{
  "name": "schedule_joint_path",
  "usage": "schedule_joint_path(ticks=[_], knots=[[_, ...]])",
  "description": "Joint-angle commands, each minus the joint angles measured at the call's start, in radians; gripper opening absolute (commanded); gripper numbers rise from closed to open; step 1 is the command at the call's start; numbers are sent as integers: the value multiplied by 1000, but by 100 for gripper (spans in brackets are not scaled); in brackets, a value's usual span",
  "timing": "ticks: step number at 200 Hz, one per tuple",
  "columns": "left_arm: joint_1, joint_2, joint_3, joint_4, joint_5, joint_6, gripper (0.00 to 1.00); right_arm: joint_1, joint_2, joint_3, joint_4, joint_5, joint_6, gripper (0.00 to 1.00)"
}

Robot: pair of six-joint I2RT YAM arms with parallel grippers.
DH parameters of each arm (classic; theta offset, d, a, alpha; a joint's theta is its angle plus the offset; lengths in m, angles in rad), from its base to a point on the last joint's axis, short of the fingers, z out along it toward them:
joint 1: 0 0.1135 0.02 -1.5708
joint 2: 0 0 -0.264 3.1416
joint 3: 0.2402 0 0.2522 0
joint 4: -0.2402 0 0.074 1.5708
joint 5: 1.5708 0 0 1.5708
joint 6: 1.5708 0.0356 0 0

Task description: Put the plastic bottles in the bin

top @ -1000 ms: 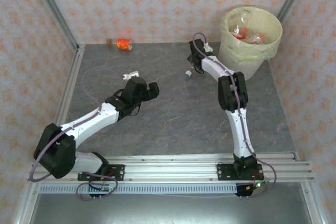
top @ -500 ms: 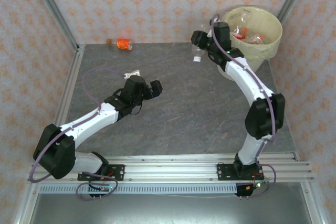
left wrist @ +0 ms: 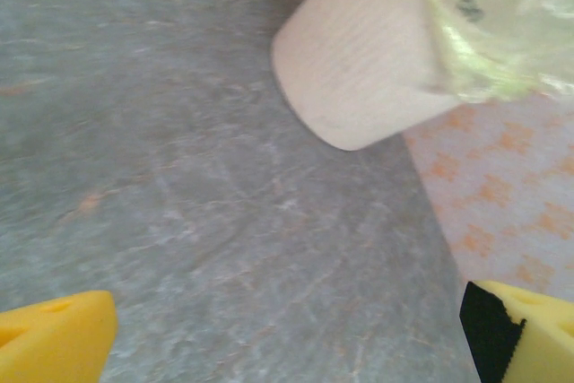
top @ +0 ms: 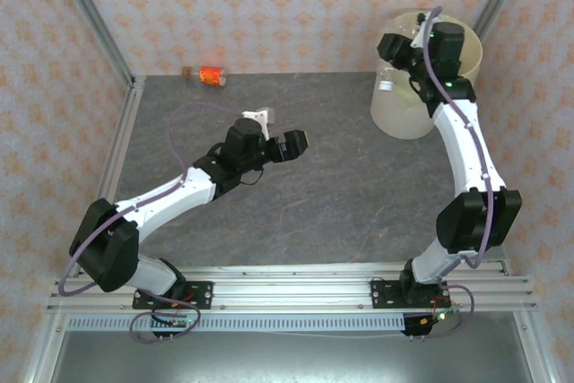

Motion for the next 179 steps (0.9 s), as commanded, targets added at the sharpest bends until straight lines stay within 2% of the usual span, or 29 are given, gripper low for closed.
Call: schedule_joint_path(ticks=[1,37,66,88,122,179], knots=[[-28,13,57,38,25,49,100,-58,-23,65,-7,-78,5,42],[-47,46,97,37,22,41,100,-144,18,134,-10,-144,56,43],[-62,64,111,40,13,30,100,-216,93,249,-80,-133,-9,43],[-70,72,112,39,3,28,100,-258,191,392,-204,-53,-86,43],[-72,80,110,40,-10,26,100,-261,319,567,-328,65,-205,45],[-70,81,105,18,-29,36,100,-261,390,552,-269,330,-305,49]])
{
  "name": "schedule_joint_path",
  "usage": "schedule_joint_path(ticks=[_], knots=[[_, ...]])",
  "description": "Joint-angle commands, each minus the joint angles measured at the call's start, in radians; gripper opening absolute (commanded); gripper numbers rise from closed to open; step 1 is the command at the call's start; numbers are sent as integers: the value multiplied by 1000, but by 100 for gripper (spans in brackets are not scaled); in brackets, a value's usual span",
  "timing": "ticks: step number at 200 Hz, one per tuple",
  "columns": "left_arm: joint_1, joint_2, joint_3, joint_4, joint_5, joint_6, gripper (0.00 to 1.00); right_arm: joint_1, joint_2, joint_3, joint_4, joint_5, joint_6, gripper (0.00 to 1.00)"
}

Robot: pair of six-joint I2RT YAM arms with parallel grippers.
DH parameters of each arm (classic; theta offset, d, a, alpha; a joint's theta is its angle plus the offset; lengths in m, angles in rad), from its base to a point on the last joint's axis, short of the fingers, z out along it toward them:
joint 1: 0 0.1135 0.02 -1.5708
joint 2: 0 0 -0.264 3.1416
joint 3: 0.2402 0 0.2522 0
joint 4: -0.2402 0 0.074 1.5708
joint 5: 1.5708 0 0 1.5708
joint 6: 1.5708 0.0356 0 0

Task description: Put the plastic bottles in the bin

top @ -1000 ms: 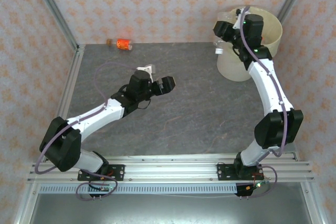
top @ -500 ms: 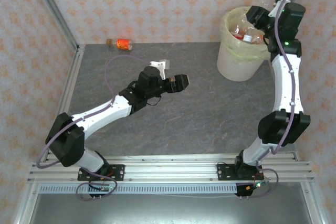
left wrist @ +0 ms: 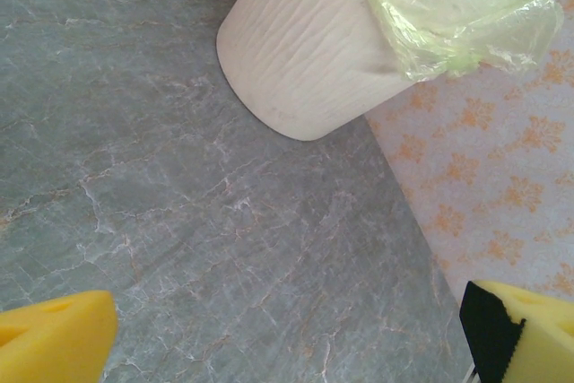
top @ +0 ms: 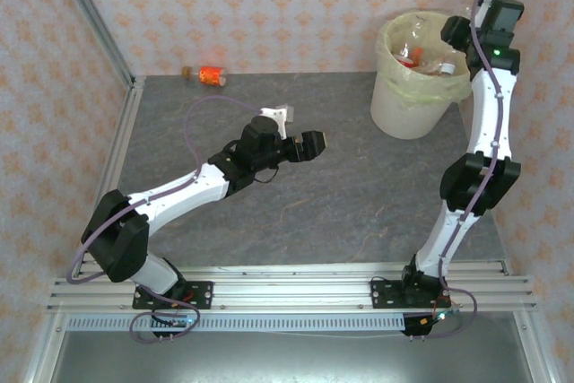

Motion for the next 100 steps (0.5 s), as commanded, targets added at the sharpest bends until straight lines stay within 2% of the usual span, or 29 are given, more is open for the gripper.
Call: schedule_joint_path(ticks=[1,31,47,64,100], knots=[[-4,4,26,-5,-27,17,100,2,7,3,34,176,-89,49],[-5,4,21,-8,-39,22,100,3,15,-51,112,229,-155,55],[-5,6,20,-9,-40,21,100,2,17,-57,108,258,-147,64],[-6,4,19,-9,-47,18,100,3,16,-57,87,272,-126,80],[-4,-2,6,-17,-86,9,100,3,-25,-71,69,274,-74,86]])
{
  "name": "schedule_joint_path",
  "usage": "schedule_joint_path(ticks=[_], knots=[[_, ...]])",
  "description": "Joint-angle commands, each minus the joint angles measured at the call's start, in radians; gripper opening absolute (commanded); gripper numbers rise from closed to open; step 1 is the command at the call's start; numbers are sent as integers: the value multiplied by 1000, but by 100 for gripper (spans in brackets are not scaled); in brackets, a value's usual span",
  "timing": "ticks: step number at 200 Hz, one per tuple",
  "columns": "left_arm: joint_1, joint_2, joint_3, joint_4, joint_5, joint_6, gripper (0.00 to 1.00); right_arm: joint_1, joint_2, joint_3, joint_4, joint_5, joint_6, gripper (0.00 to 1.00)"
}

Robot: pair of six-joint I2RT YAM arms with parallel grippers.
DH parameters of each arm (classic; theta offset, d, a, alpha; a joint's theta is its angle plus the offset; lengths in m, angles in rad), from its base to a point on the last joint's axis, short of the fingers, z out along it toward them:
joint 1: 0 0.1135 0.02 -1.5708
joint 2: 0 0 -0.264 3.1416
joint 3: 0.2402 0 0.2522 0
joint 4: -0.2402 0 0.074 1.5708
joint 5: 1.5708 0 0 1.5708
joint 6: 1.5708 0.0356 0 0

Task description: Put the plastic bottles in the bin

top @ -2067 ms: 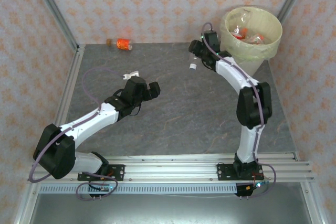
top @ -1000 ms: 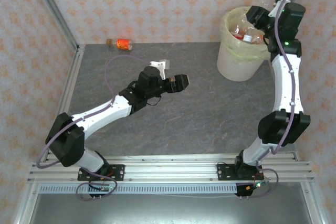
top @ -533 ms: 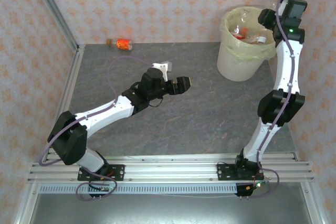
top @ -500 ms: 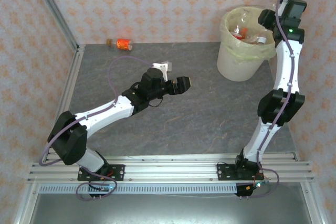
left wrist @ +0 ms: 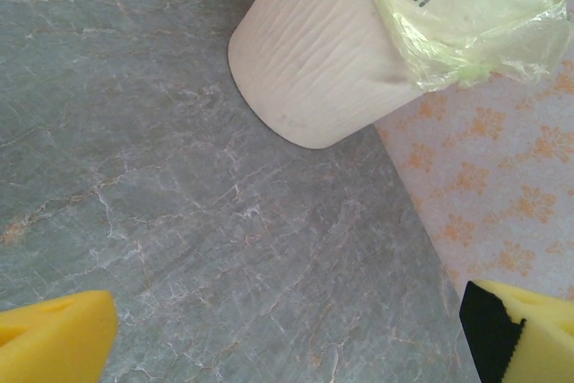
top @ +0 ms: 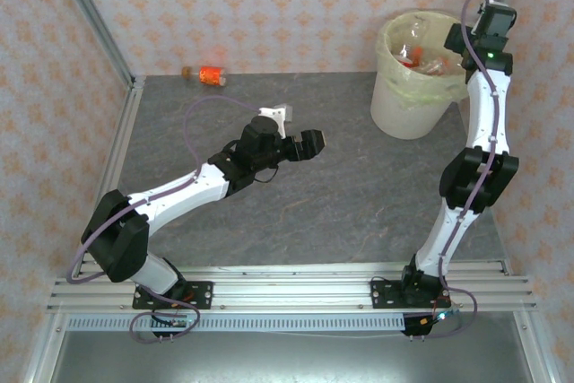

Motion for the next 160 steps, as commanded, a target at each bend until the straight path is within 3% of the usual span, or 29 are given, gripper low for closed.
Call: schedule_joint_path(ticks=[1,42,49,101,160], knots=[[-4,-2,6,-16,-52,9,100,0,-44,-15,-1,41,35,86],[-3,-35,-12,-58,-121,21,100,0,-95,-19,-38,8,124,93],[-2,-42,-18,-69,-138,27,100,0,-102,-24,-40,2,142,100],[18,-101,-86,-73,-202,13,100,0,-159,-83,-23,-9,238,99],[42,-138,-135,-72,-247,-26,100,2,-296,-287,97,-245,385,99]])
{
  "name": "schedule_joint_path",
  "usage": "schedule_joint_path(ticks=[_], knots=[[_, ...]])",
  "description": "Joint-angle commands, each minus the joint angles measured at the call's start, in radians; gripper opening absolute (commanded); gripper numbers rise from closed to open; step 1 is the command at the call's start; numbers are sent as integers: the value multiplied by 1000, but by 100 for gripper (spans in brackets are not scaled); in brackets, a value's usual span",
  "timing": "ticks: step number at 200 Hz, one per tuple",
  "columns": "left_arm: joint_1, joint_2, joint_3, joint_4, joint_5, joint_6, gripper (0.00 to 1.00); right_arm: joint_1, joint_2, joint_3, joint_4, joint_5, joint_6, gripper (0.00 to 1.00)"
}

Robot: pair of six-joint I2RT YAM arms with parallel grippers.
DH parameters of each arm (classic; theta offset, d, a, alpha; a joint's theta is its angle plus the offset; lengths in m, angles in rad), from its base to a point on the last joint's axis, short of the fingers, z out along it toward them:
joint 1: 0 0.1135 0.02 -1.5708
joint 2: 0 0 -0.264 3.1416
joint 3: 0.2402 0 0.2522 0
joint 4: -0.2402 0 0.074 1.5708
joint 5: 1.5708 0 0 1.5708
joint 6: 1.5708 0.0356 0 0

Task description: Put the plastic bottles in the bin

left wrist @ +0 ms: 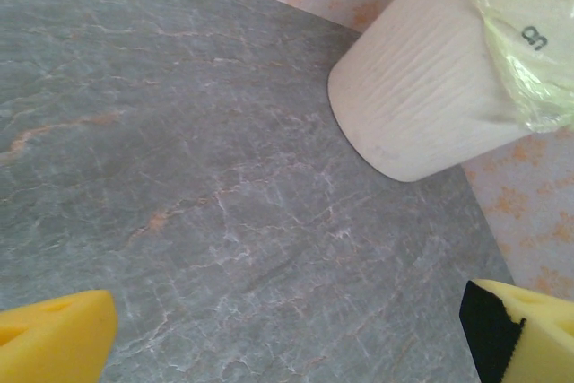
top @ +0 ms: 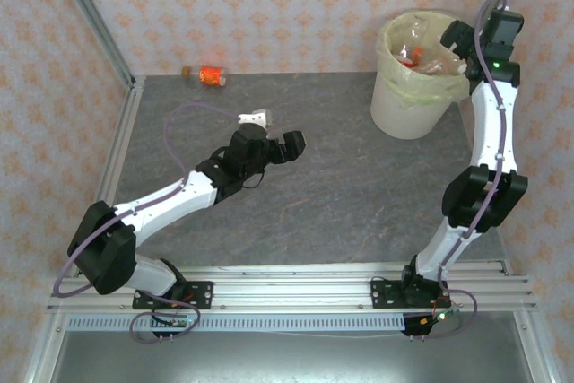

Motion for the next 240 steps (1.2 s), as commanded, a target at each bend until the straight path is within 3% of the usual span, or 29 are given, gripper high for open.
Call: schedule_joint_path(ticks=[1,58,107,154,181,212,240], knots=[[9,-39,-30,-10,-59,-22,100,3,-84,-66,78,-133,108,99],[38,-71,-78,-9,-122,-78,100,65,-288,-340,241,-313,168,99],[60,-69,-81,-23,-152,-125,100,187,-435,-587,315,-407,235,99],[85,19,61,-211,-304,-172,100,252,-559,-809,379,-360,340,99],[123,121,222,-394,-478,-238,100,253,-607,-896,453,-443,385,99],[194,245,396,-467,-536,-226,100,285,-654,-923,462,-512,352,99],[259,356,539,-521,-553,-251,100,391,-648,-961,568,-519,351,99]])
